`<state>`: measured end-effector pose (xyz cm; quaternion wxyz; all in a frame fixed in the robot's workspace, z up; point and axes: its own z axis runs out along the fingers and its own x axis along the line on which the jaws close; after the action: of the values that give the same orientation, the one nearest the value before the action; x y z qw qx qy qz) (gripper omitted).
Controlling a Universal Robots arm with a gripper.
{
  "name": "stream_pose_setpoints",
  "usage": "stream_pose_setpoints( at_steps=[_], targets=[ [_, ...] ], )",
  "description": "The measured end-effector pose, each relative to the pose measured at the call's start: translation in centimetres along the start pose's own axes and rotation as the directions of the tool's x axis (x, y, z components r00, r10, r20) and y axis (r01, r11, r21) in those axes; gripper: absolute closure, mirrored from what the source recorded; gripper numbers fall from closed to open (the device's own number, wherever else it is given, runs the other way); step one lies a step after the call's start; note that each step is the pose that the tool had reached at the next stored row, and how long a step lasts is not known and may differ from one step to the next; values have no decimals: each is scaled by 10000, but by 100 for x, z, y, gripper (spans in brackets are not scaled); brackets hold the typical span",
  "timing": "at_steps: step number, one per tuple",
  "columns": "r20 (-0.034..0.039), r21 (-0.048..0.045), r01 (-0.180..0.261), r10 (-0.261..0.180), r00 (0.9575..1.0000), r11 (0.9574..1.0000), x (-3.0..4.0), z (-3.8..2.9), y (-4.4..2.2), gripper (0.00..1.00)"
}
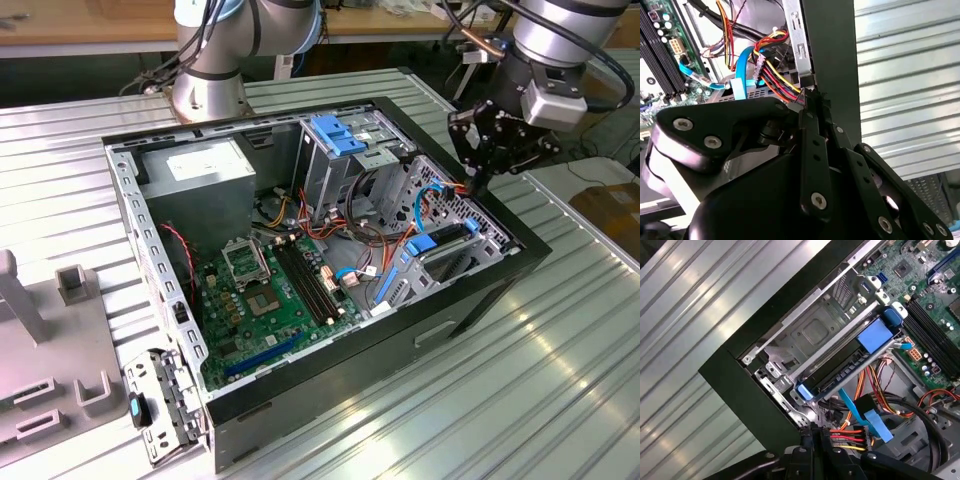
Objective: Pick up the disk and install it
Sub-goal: 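Insert the first disk wire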
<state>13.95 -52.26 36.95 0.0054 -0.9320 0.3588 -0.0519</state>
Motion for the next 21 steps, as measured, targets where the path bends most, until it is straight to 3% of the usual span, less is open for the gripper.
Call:
stream_pose_setpoints(
  at_steps=[3, 5, 8, 11, 16, 17, 19, 20, 21],
  targets=[
    [-46, -82, -898, 898, 9960, 9959, 0, 2, 0, 83],
    [-99, -168, -1838, 1836, 9829, 9828, 0, 2, 0, 83],
    [-123, -219, -2307, 2304, 9730, 9728, 0, 2, 0, 83],
    [-151, -269, -2793, 2790, 9602, 9598, 0, 2, 0, 83],
    [-214, -349, -3689, 3684, 9294, 9288, -1, 6, 0, 83],
    [-238, -370, -3968, 3961, 9179, 9172, -1, 9, 0, 83],
    [-265, -393, -4262, 4255, 9046, 9038, -1, 12, 0, 83],
    [-293, -414, -4565, 4556, 8897, 8887, -1, 14, 0, 83],
    [-316, -432, -4795, 4786, 8775, 8765, -1, 15, 1, 83]
  ],
)
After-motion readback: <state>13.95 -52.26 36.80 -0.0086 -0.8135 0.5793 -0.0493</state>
